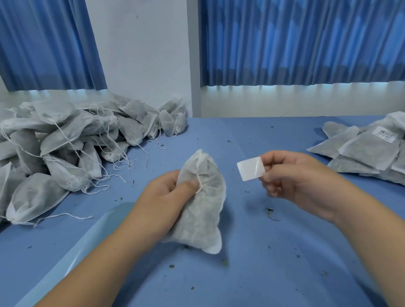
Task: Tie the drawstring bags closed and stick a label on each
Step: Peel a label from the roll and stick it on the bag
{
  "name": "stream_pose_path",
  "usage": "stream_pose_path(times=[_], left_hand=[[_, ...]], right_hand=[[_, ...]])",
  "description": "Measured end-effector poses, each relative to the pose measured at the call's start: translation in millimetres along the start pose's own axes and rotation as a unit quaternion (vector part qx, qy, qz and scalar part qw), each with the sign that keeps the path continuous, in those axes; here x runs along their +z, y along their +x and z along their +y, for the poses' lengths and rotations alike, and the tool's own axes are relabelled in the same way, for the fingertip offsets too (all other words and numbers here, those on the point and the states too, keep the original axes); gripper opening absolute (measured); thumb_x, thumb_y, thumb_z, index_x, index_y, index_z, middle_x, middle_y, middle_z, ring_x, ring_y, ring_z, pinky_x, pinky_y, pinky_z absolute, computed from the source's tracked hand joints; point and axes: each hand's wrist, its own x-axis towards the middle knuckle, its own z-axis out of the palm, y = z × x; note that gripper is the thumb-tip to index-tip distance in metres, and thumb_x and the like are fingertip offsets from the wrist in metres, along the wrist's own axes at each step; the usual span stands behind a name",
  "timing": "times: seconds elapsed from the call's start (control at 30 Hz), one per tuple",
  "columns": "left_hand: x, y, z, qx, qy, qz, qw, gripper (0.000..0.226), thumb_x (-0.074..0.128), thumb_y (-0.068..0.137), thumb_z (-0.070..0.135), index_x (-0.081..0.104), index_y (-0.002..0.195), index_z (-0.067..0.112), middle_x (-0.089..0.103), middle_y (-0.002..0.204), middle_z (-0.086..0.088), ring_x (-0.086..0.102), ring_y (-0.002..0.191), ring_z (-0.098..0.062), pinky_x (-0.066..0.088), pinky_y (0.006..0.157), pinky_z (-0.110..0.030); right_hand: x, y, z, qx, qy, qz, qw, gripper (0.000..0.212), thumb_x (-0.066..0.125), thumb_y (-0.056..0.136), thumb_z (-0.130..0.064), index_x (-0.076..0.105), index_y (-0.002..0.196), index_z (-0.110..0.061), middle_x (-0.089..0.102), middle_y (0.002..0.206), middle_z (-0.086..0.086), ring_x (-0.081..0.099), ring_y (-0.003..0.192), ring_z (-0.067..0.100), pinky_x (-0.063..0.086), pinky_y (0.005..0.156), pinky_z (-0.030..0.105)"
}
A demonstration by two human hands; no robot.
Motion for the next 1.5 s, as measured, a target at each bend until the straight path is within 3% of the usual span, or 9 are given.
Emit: stream_pose_path(times=[0.2,0.37,0.53,0.63,0.8,0.97,1.13,1.27,1.5], left_hand=[[51.5,40.8,20.5,-0.051,0.129,-0.107,0.984,0.044,0.056,0.069,0.047,0.063,0.083,0.005,0.06,0.07,0.0,0.056,0.065,-0.016,0.043,0.069,-0.032],[83.8,56.8,10.2,-0.056,0.154,-0.129,0.978,0.034,0.061,0.088,0.037,0.067,0.085,0.004,0.059,0.067,0.003,0.054,0.061,-0.013,0.042,0.062,-0.026],[84.8,48.7,-0.6,-0.049,0.122,-0.154,0.979,0.023,0.064,0.089,0.039,0.059,0.074,0.021,0.05,0.066,0.004,0.047,0.061,-0.01,0.036,0.061,-0.027],[78.4,45.3,-2.1,-0.055,0.09,-0.174,0.979,0.03,0.067,0.088,0.037,0.061,0.073,0.012,0.053,0.067,0.002,0.05,0.062,-0.012,0.038,0.063,-0.028],[77.6,42.5,1.8,-0.091,0.01,-0.213,0.973,0.046,0.067,0.072,0.038,0.067,0.095,-0.003,0.066,0.081,-0.009,0.061,0.075,-0.02,0.045,0.075,-0.036],[74.9,41.4,3.8,-0.142,-0.053,-0.223,0.963,0.034,0.066,0.086,0.018,0.064,0.105,-0.011,0.069,0.101,-0.027,0.064,0.088,-0.031,0.048,0.085,-0.043],[69.7,40.5,7.2,-0.166,-0.085,-0.233,0.954,0.043,0.065,0.081,0.023,0.062,0.107,-0.011,0.064,0.1,-0.026,0.061,0.093,-0.035,0.045,0.084,-0.044],[68.5,42.2,8.3,-0.18,-0.13,-0.237,0.946,0.017,0.056,0.092,0.012,0.061,0.105,0.002,0.059,0.092,-0.016,0.058,0.087,-0.028,0.046,0.073,-0.035],[65.9,45.2,5.8,-0.18,-0.162,-0.239,0.94,0.03,0.063,0.086,0.012,0.064,0.111,-0.004,0.065,0.095,-0.016,0.064,0.086,-0.026,0.051,0.07,-0.031]], right_hand=[[-22.0,-6.8,0.9,-0.061,0.122,0.107,0.985,0.025,0.049,0.085,0.008,0.065,0.079,-0.009,0.055,0.065,0.002,0.046,0.057,0.015,0.042,0.052,0.023],[-20.4,-12.9,-4.7,-0.084,0.17,0.018,0.982,0.02,0.057,0.07,0.001,0.071,0.079,-0.01,0.061,0.07,0.007,0.061,0.063,0.018,0.05,0.052,0.023],[-6.9,-11.1,3.7,-0.072,0.068,0.025,0.995,0.025,0.049,0.084,0.016,0.067,0.089,0.0,0.069,0.08,0.018,0.068,0.07,0.02,0.053,0.06,0.023],[-4.3,-8.5,5.9,-0.067,0.017,0.084,0.994,0.023,0.05,0.084,0.016,0.067,0.09,0.0,0.071,0.083,0.018,0.068,0.066,0.02,0.054,0.064,0.024],[-2.3,-7.0,8.1,-0.082,-0.06,0.159,0.982,0.024,0.053,0.083,0.011,0.069,0.086,-0.007,0.072,0.075,0.008,0.067,0.061,0.016,0.057,0.073,0.027],[-3.1,-7.8,11.5,-0.151,-0.191,0.21,0.947,0.031,0.058,0.078,0.006,0.07,0.075,-0.022,0.068,0.073,0.0,0.064,0.065,0.022,0.055,0.072,0.034],[1.7,-8.5,14.6,-0.236,-0.302,0.216,0.898,0.032,0.062,0.077,0.005,0.068,0.071,-0.025,0.062,0.078,-0.009,0.06,0.074,0.003,0.044,0.063,0.01],[0.4,-9.7,17.4,-0.273,-0.362,0.211,0.866,0.03,0.064,0.077,0.007,0.074,0.076,-0.022,0.059,0.078,-0.01,0.06,0.077,0.008,0.048,0.067,0.018],[-1.5,-12.7,19.2,-0.292,-0.449,0.186,0.823,0.027,0.065,0.076,0.007,0.077,0.079,-0.018,0.056,0.077,-0.001,0.058,0.071,0.016,0.043,0.065,0.031]])
